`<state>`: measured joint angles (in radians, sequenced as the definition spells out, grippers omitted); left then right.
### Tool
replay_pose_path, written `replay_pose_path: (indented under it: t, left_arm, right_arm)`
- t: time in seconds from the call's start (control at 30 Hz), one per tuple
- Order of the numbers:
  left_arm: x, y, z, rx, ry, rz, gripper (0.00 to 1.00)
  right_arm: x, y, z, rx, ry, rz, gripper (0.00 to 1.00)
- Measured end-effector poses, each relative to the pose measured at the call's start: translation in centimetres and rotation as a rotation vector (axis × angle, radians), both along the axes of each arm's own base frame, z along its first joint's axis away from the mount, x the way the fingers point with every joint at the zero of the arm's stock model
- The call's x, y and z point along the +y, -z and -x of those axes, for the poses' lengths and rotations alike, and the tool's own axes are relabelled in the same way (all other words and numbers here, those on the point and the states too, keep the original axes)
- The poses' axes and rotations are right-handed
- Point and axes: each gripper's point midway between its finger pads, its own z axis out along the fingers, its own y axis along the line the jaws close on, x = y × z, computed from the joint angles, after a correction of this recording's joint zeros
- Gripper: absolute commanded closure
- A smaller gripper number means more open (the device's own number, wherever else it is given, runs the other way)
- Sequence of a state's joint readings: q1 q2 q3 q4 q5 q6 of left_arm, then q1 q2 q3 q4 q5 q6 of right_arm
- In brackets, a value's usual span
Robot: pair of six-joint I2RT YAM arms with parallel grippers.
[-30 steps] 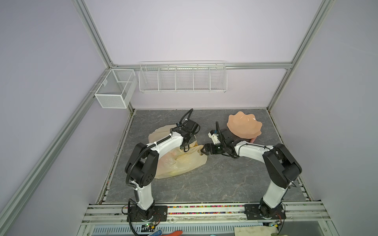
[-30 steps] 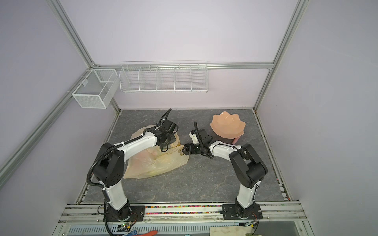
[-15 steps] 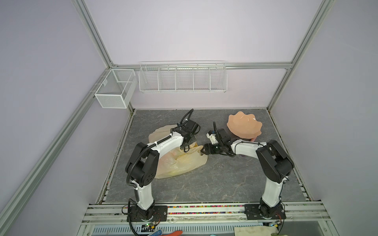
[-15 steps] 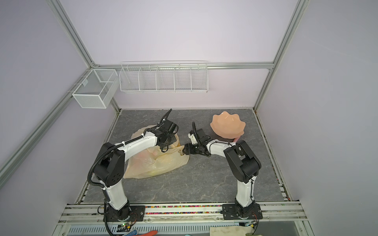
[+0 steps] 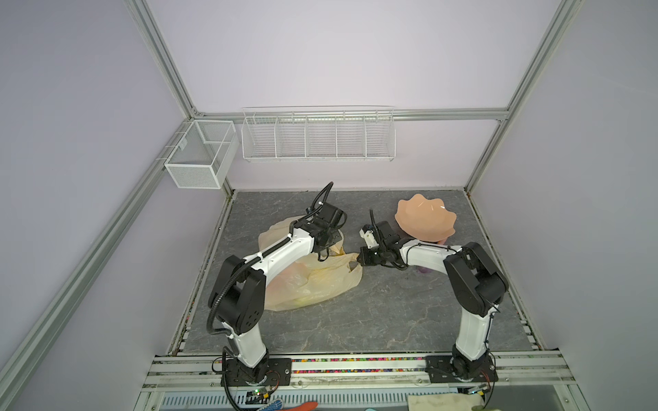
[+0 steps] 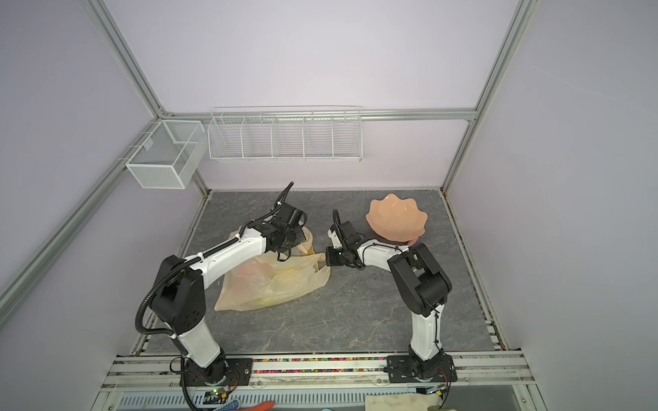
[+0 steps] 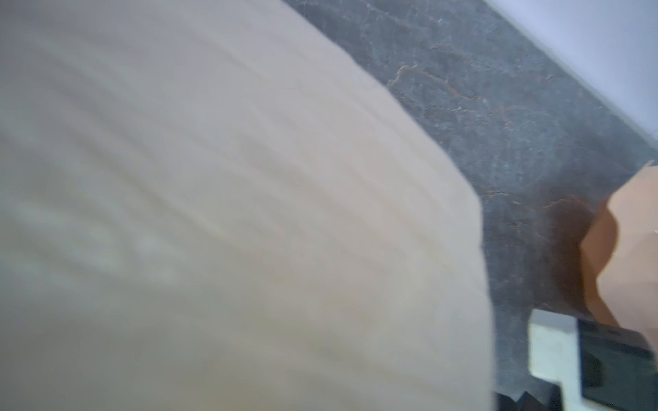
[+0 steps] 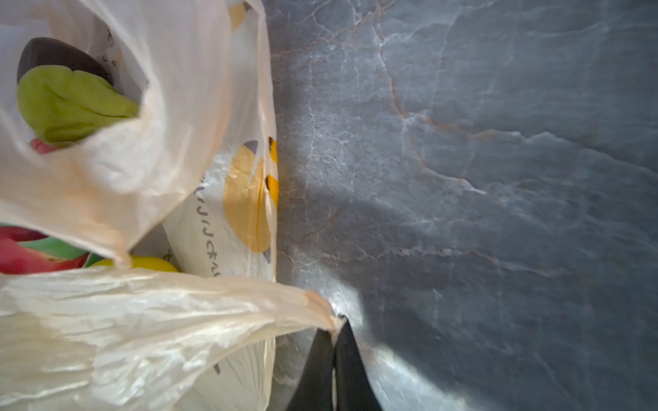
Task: Place the fruits into the plastic bag
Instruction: 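Grasp the bag handles with both grippers, then lift the bag by its handles with both grippers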
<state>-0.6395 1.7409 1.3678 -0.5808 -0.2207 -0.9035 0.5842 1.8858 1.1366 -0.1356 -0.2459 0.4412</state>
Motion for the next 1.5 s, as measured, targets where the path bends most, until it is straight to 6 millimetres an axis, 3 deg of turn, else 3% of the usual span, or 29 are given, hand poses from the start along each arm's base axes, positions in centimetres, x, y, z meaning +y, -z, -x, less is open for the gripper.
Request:
replay_pose_path:
  t: [0.07,0.27,0.53,0.67,0.8,0.97,1.07,1.17,1.23,1.37,1.5]
  left_arm:
    - [-0.2,-1.7,-0.1,-0.030,0.003,0.028,1.00]
    - [-0.4,-8.3,-0.2,-0.170,0.015,0.135,1.00]
    - [-0.7,-18.8,-1.9,-0.351,0.005,0.312,1.00]
    - [0.3,-23.7,-2.3,-0.433,-0.018,0.404,1.00]
    - [2.1,-26.3,-2.0,-0.477,-0.059,0.469,1.00]
    - [3.8,-27.5,-1.3,-0.506,-0.092,0.522,1.00]
    - [4.6,-26.0,-1.3,-0.500,-0.114,0.535,1.00]
    - [4.9,-24.0,-2.0,-0.483,-0.127,0.526,1.00]
    - [4.9,-22.7,-2.6,-0.470,-0.127,0.523,1.00]
    - [4.7,-19.5,-3.4,-0.443,-0.122,0.517,1.00]
    - [4.7,-17.4,-3.4,-0.415,-0.120,0.507,0.90]
  right_arm:
    - [-0.3,-1.8,0.0,-0.027,0.009,-0.001,0.93]
    - [-1.5,-9.9,0.1,-0.177,0.022,-0.028,0.93]
    - [-3.9,-21.1,-0.3,-0.384,0.057,-0.041,0.93]
    - [-5.8,-27.4,-0.6,-0.499,0.089,-0.056,0.93]
    - [-7.6,-32.6,-0.5,-0.592,0.114,-0.068,0.93]
    - [-9.3,-36.4,-0.3,-0.675,0.129,-0.057,0.93]
    - [-10.2,-37.0,-0.6,-0.695,0.141,-0.040,0.93]
    - [-10.9,-36.0,-1.1,-0.679,0.150,-0.018,0.93]
    - [-11.0,-34.2,-1.4,-0.651,0.146,-0.002,0.93]
    - [-10.8,-28.2,-1.8,-0.536,0.122,0.044,0.93]
    - [-10.8,-25.0,-1.7,-0.457,0.115,0.068,0.80]
